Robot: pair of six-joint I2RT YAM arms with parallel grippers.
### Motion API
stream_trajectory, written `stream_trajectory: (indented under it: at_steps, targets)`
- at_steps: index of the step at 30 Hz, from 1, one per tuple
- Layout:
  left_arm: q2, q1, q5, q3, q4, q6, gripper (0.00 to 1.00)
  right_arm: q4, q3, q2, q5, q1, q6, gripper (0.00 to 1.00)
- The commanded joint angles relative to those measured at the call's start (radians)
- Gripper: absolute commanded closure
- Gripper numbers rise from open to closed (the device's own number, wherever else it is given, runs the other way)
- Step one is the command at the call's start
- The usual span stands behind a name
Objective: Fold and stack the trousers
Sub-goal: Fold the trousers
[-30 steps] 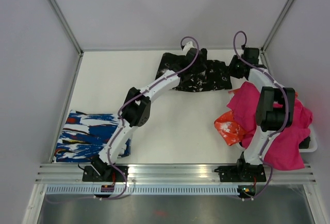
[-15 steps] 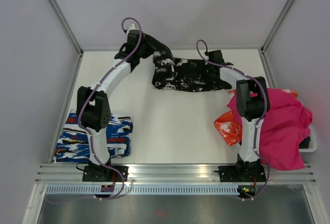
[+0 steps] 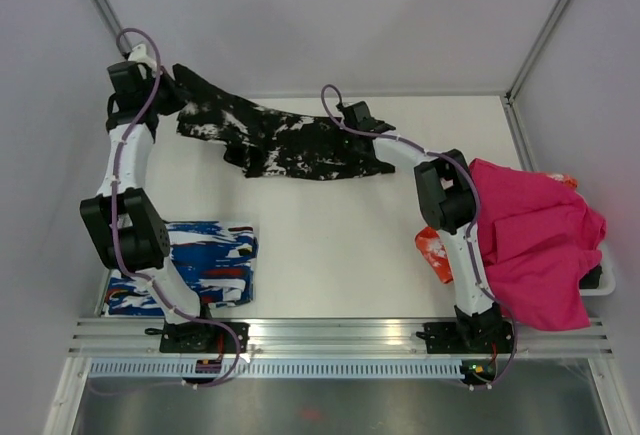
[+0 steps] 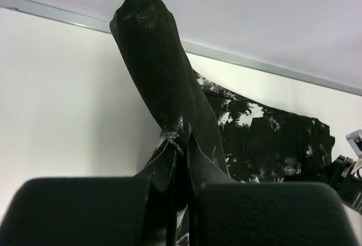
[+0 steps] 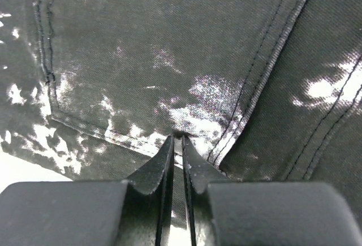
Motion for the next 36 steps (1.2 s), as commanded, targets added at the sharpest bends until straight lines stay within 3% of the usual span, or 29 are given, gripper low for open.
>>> stream_trajectory:
  at_steps: [1,6,11,15,19,23,27,36]
  targets:
    - [-0.013,0.053,0.216,0.076,0.041,0.174,0.98,-0.032,0.065,0.064,-0.064,0.030,0.048,0.84]
    - [0.000,0.054,0.264,0.162,0.001,0.378,0.98,-0.055,0.189,0.030,-0.100,0.035,0.029,0.72]
    - [0.078,0.039,0.352,0.372,-0.078,0.322,0.98,-0.108,0.230,-0.088,-0.007,0.018,-0.014,0.60]
    - [0.107,-0.068,0.310,0.455,-0.146,0.311,0.98,-0.122,0.142,-0.218,0.025,-0.067,0.059,0.56]
    - [0.132,-0.228,0.169,0.414,-0.175,0.367,0.98,-0.058,-0.106,-0.345,0.045,-0.156,0.114,0.51]
    - [0.193,-0.395,-0.027,0.425,-0.249,0.403,0.98,-0.064,-0.247,-0.450,0.100,-0.232,0.099,0.47]
    - [0.254,-0.562,-0.124,0.442,-0.268,0.406,0.98,-0.047,-0.367,-0.549,0.091,-0.316,0.081,0.45]
    - [0.549,-0.805,-0.422,0.747,-0.373,0.331,0.98,-0.067,-0.461,-0.625,0.055,-0.425,0.012,0.45]
